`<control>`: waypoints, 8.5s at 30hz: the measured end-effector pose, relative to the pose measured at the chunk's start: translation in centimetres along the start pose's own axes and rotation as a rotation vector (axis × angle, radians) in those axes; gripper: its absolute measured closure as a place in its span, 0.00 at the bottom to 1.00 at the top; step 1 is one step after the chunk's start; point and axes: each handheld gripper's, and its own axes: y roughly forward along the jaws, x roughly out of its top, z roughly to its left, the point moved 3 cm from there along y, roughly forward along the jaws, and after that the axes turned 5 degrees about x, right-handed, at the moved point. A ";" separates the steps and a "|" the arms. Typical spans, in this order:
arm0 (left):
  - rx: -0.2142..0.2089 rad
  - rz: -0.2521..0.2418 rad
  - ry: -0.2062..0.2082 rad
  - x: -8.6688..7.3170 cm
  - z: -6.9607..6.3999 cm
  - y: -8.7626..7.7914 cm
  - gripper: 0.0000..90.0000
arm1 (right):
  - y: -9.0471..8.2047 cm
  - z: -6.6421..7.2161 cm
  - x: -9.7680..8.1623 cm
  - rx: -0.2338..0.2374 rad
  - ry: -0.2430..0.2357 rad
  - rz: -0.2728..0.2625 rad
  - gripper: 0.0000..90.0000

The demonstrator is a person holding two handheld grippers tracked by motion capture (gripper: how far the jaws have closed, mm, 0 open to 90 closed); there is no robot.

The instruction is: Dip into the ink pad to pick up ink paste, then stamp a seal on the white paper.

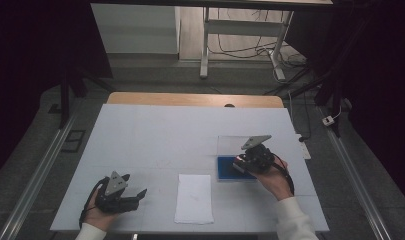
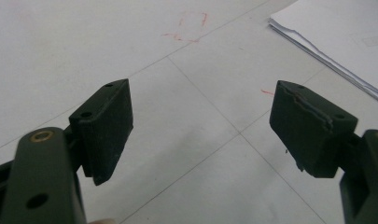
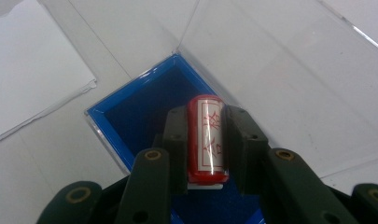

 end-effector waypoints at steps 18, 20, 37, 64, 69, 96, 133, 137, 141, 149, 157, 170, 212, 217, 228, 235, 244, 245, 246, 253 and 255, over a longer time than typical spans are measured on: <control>-0.004 0.006 0.008 0.0 -0.2 0.1 0.24 | 0.1 0.1 0.1 -0.013 -0.005 0.033 0.79; -0.005 0.008 0.011 0.0 -0.2 0.1 0.24 | 0.2 0.2 0.1 -0.014 -0.009 0.036 0.79; 0.003 0.012 0.013 0.0 -0.3 0.1 0.24 | 0.6 0.3 -0.1 -0.025 0.008 0.044 0.79; -0.002 0.008 0.010 0.0 -0.1 0.1 0.24 | -1.4 -0.1 0.2 0.051 0.022 -0.135 0.78; 0.000 0.007 0.010 0.0 -0.1 0.0 0.24 | -2.6 0.6 1.1 0.040 -0.003 -0.157 0.78; 0.005 0.008 0.009 -0.1 -0.1 0.0 0.24 | -3.3 4.6 3.4 0.137 -0.097 -0.214 0.78; 0.003 0.006 0.005 -0.1 -0.1 0.1 0.24 | -1.5 11.2 5.7 0.293 -0.229 -0.158 0.78; 0.002 0.005 0.005 -0.1 -0.1 0.0 0.24 | -1.3 11.7 5.8 0.295 -0.243 -0.151 0.78; 0.002 0.007 0.006 -0.1 -0.1 0.1 0.24 | -1.1 12.1 5.9 0.311 -0.250 -0.148 0.78; 0.001 0.005 0.007 0.0 -0.1 0.0 0.24 | -0.5 13.0 6.0 0.319 -0.277 -0.126 0.78; 0.001 0.007 0.007 -0.1 -0.1 0.1 0.24 | 0.8 13.7 5.8 0.307 -0.300 -0.079 0.78; 0.001 0.010 0.009 -0.1 -0.1 0.1 0.24 | 3.0 14.0 5.2 0.292 -0.315 -0.024 0.78; -0.004 0.017 0.015 -0.1 -0.1 0.2 0.24 | 4.8 14.1 4.4 0.278 -0.315 0.017 0.78; -0.002 0.022 0.017 -0.2 -0.1 0.2 0.24 | 4.8 14.2 4.5 0.264 -0.330 0.023 0.78; -0.003 0.023 0.018 -0.2 -0.1 0.2 0.24 | 4.8 14.2 4.5 0.265 -0.324 0.032 0.78; 0.001 0.025 0.020 -0.2 -0.2 0.2 0.24 | 5.0 14.2 4.4 0.263 -0.324 0.051 0.79; 0.002 0.026 0.018 -0.2 -0.1 0.2 0.24 | 5.2 14.0 4.1 0.277 -0.313 0.035 0.79; 0.000 0.027 0.018 -0.2 -0.1 0.2 0.24 | 5.2 14.0 4.1 0.278 -0.313 0.035 0.79; 0.000 0.027 0.018 -0.2 -0.2 0.2 0.24 | 5.3 14.0 4.1 0.281 -0.306 0.031 0.79; 0.003 0.028 0.020 -0.2 -0.1 0.2 0.24 | 5.3 14.0 4.0 0.281 -0.300 0.028 0.79; 0.002 0.027 0.018 -0.2 -0.2 0.2 0.24 | 5.3 13.9 4.0 0.282 -0.303 0.025 0.79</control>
